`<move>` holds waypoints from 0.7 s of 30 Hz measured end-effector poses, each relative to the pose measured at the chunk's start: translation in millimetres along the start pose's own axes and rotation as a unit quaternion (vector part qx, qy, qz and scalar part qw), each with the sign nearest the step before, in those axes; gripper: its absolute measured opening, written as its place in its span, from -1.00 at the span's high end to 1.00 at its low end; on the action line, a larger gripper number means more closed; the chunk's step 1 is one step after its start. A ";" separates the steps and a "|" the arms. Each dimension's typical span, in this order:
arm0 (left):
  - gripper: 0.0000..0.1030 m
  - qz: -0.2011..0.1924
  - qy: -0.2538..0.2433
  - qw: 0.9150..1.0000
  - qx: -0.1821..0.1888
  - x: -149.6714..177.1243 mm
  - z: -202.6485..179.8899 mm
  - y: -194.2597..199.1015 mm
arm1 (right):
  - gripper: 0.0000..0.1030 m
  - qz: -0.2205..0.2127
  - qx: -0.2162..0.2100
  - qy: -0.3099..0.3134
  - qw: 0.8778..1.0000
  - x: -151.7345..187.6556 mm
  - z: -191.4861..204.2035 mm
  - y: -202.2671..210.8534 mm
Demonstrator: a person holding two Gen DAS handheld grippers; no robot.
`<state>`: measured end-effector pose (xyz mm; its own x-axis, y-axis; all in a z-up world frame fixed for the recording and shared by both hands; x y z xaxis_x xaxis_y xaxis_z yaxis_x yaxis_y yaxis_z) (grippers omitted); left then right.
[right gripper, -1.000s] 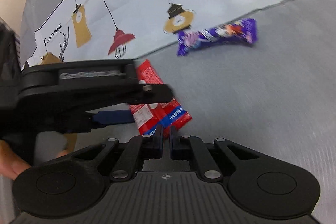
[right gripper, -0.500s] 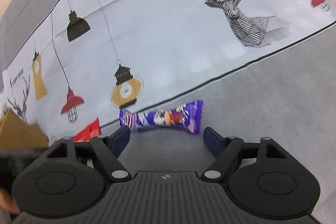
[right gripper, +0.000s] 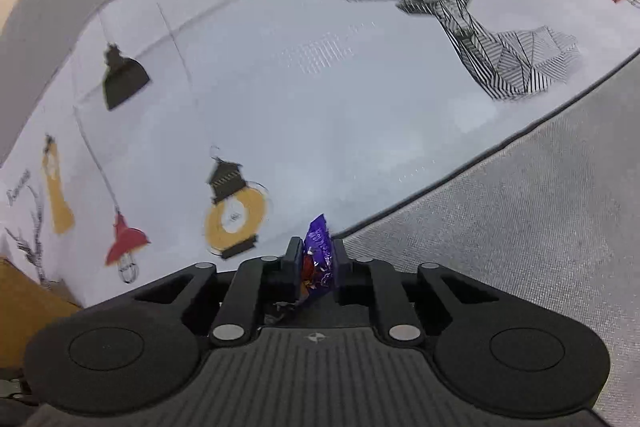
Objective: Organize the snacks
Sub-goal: 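Grasp the red pack with left tool while right tool grasps the purple bar, then carry the red pack and purple bar into the box and release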
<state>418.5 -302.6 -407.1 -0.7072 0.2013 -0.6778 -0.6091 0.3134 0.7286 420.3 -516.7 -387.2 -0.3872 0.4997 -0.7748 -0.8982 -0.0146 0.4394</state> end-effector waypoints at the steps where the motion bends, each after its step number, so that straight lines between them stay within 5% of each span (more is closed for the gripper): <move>1: 0.04 -0.003 -0.004 1.000 0.003 0.3 -1.7 5.1 | 0.73 -0.004 -0.004 0.007 1.000 -2.5 2.7 4.4; 11: 0.12 -0.005 0.001 1.000 0.021 16.6 -8.1 63.4 | 0.73 -0.053 -0.037 0.055 0.996 -16.5 26.9 92.0; 21: 0.12 -0.103 0.000 0.994 0.029 11.2 -2.6 208.0 | 0.73 -0.105 -0.031 0.128 0.986 -8.6 89.3 189.7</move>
<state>283.0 -237.6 -262.9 -0.5689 0.1268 -0.8126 -0.7198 0.4012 0.5665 271.9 -446.5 -256.6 -0.2245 0.2618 -0.9387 -0.9720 0.0090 0.2349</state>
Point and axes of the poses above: each gripper's, at about its wrist camera, not at the fingertips, and y roughly against the way its jaws point, z to its left, x to its underside, the point moved 6 cm from there along -y, roughly the way its jaws point, and after that the axes turned 12 degrees about -z, right-handed, at the moved point
